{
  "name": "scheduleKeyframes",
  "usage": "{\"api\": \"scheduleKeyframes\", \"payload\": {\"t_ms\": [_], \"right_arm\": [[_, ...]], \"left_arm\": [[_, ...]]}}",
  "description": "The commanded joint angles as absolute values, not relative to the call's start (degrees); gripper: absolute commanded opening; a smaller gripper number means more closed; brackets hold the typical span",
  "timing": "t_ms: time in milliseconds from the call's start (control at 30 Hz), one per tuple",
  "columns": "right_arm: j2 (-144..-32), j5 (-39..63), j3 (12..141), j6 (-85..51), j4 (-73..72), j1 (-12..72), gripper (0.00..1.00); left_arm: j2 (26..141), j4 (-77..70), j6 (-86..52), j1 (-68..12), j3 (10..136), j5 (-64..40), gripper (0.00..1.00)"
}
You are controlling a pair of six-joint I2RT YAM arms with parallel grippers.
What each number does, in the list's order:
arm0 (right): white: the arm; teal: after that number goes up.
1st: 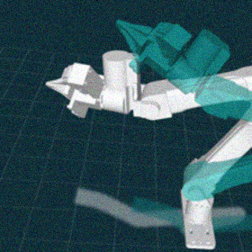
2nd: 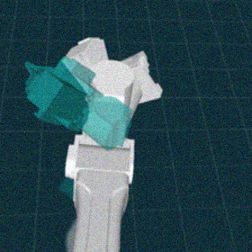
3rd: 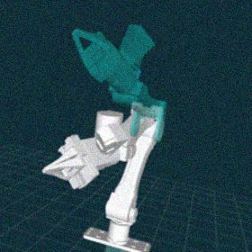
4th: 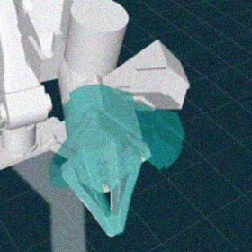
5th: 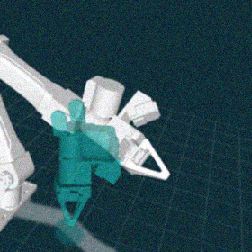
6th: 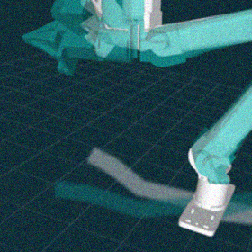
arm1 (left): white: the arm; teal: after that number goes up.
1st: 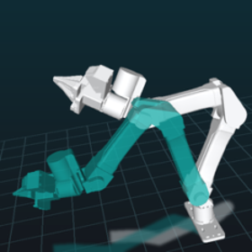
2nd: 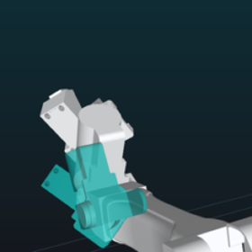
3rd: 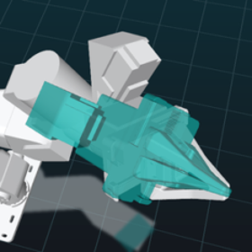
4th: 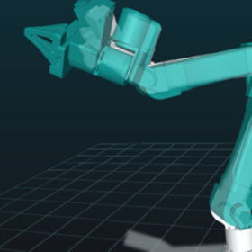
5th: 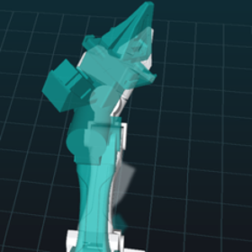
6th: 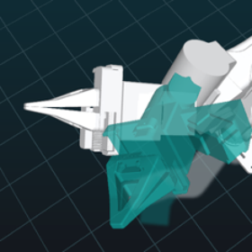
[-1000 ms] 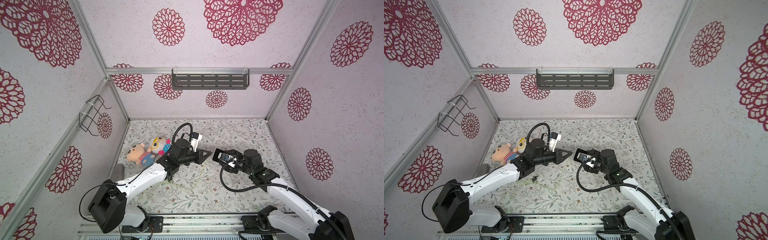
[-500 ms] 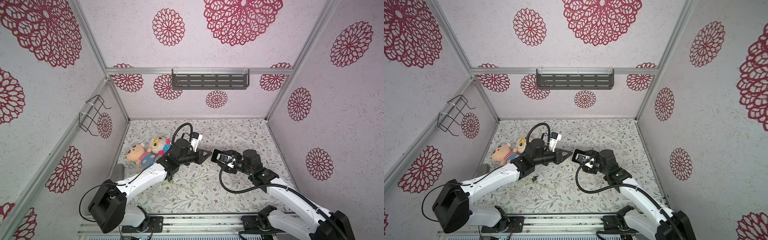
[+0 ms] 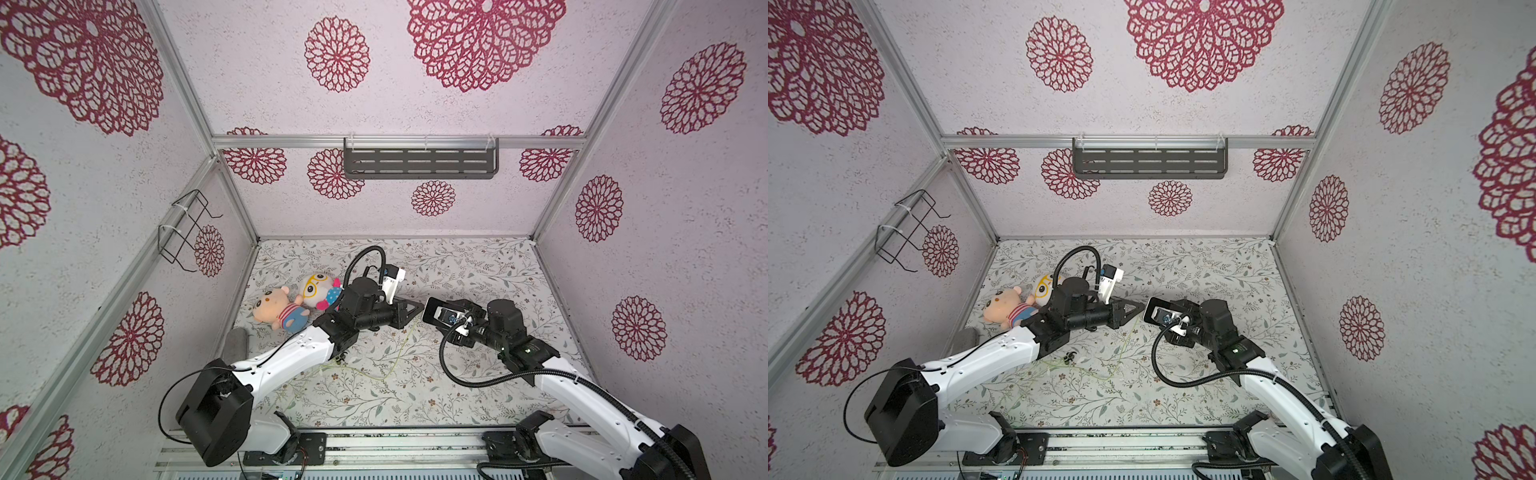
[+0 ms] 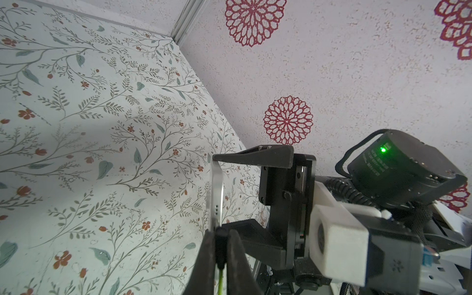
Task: Plug wired earphones into phones
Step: Insert the wired earphone into the phone.
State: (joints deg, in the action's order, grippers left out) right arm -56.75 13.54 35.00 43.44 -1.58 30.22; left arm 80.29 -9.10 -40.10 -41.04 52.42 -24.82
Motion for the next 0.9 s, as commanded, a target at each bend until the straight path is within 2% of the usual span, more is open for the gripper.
{"api": "scheduleKeyframes", "payload": {"t_ms": [0, 867], "right_arm": [[-55.0, 13.8, 37.2, 42.5, -5.8, 30.6, 0.58], [-53.3, 14.8, 37.5, 44.0, -5.8, 30.5, 0.57]], "left_arm": [[80.3, -9.7, -39.4, -41.6, 52.2, -25.2, 0.0], [82.3, -8.6, -38.8, -42.5, 53.3, -27.7, 0.0]]}}
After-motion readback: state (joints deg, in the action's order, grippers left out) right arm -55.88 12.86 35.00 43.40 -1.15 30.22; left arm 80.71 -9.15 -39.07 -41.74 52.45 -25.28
